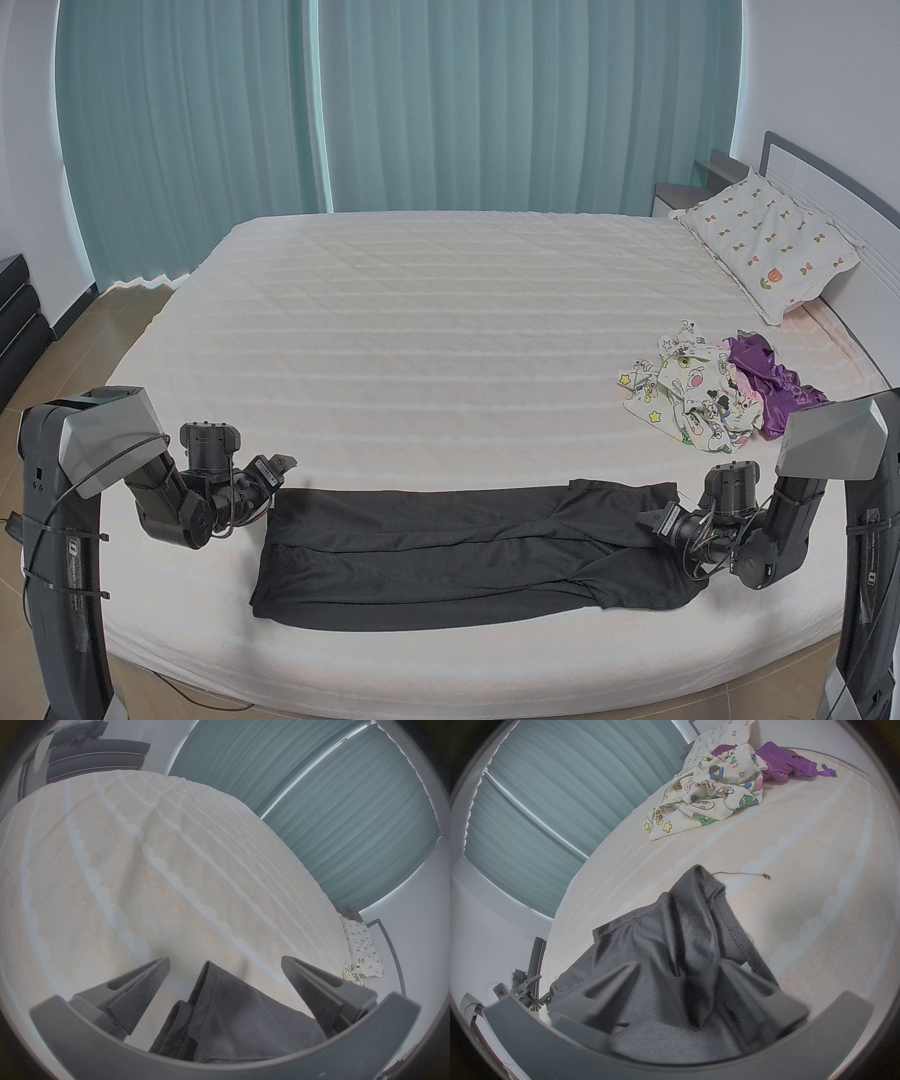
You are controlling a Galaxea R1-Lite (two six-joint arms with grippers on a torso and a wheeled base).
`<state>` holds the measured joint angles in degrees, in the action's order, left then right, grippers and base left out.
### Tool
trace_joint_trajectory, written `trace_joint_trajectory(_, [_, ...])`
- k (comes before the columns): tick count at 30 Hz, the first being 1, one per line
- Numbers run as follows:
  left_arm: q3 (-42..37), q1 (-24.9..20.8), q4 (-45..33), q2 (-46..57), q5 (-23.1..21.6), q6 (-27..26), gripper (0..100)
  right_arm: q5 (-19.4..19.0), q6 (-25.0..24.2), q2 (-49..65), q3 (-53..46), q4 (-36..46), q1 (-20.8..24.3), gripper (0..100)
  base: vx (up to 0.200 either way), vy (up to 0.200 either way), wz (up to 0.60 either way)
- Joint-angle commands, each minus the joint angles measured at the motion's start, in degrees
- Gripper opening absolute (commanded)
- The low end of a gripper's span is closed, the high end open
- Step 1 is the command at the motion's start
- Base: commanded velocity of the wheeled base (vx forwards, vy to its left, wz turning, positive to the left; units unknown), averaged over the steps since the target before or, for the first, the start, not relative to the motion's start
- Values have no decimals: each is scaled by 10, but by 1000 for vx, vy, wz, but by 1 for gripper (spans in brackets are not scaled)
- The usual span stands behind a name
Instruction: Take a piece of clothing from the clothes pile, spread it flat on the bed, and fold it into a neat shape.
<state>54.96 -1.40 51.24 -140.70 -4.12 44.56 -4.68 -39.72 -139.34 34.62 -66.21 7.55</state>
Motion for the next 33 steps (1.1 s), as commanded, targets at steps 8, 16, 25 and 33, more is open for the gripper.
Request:
trace_joint_trajectory(8, [0,0,0,-1,0,0,100,6,1,11,-40,-35,-14,0,0,0,0])
trace_joint_trajectory(16, [-1,0,0,0,0,0,100,6,3,9,-52,-60,-24,0,0,0,0])
trace_joint_trajectory(25, [-1,1,0,1,0,1,100,5,24,3,-67,-69,-36,0,0,0,0])
trace_joint_trajectory(33, [-14,3,0,9,-4,7,100,3,25,6,-78,-82,-35,100,0,0,0])
